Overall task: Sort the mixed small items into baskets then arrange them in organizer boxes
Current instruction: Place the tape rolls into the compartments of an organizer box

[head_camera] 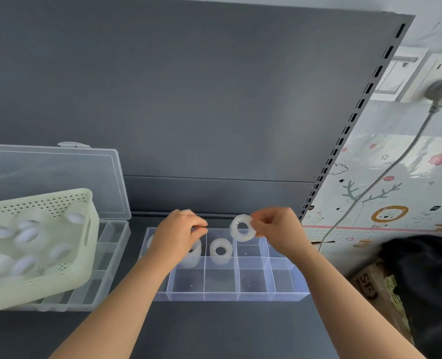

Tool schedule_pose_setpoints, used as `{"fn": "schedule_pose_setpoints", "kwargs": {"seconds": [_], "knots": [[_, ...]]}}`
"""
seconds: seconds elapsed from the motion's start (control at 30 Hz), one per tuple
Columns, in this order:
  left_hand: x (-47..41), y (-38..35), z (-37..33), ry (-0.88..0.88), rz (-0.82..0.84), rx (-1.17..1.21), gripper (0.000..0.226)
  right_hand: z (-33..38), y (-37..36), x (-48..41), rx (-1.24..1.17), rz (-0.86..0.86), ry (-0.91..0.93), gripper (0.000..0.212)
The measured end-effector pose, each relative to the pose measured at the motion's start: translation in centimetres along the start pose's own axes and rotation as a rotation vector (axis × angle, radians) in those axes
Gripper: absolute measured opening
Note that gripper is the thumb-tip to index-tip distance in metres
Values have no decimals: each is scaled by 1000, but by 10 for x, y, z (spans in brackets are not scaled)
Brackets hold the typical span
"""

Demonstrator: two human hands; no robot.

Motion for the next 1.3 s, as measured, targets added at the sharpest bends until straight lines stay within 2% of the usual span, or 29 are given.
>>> {"fn": "schedule_pose_setpoints", "kwargs": {"seconds": [0.13,0.27,0.4,0.53,0.63,0.73,0.87,1.07,1.2,1.3], "knots": [[13,13,19,26,-70,-83,31,7,-29,-9,85,51,58,19],[22,11,30,91,-67,-87,35,11,-53,-17,275,89,153,26],[24,7,32,112,-65,-97,38,15,-61,-24,340,102,198,36],[25,5,34,128,-63,-100,39,5,-65,-28,394,150,108,13],[25,5,35,133,-67,-101,39,0,-68,-27,466,209,102,19],[25,5,34,143,-51,-96,40,2,-66,-23,507,194,101,15],[29,15,30,149,-47,-70,43,18,-60,-18,484,136,149,15],[50,86,42,130,-194,-46,39,83,-87,-17,405,96,386,15],[71,149,97,232,-281,-47,35,135,-130,-16,254,159,473,17],[77,184,155,354,-240,-107,36,168,-166,-18,185,208,519,23]]}}
Point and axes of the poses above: each hand's wrist, its own x-axis away from the middle knuckle, its own y-axis out of the back of the hand, z = x × y, the point moved 4 cm from there along -x, towards the middle knuckle, and after that the axes turned 7 degrees about y, right-handed, at the moved point
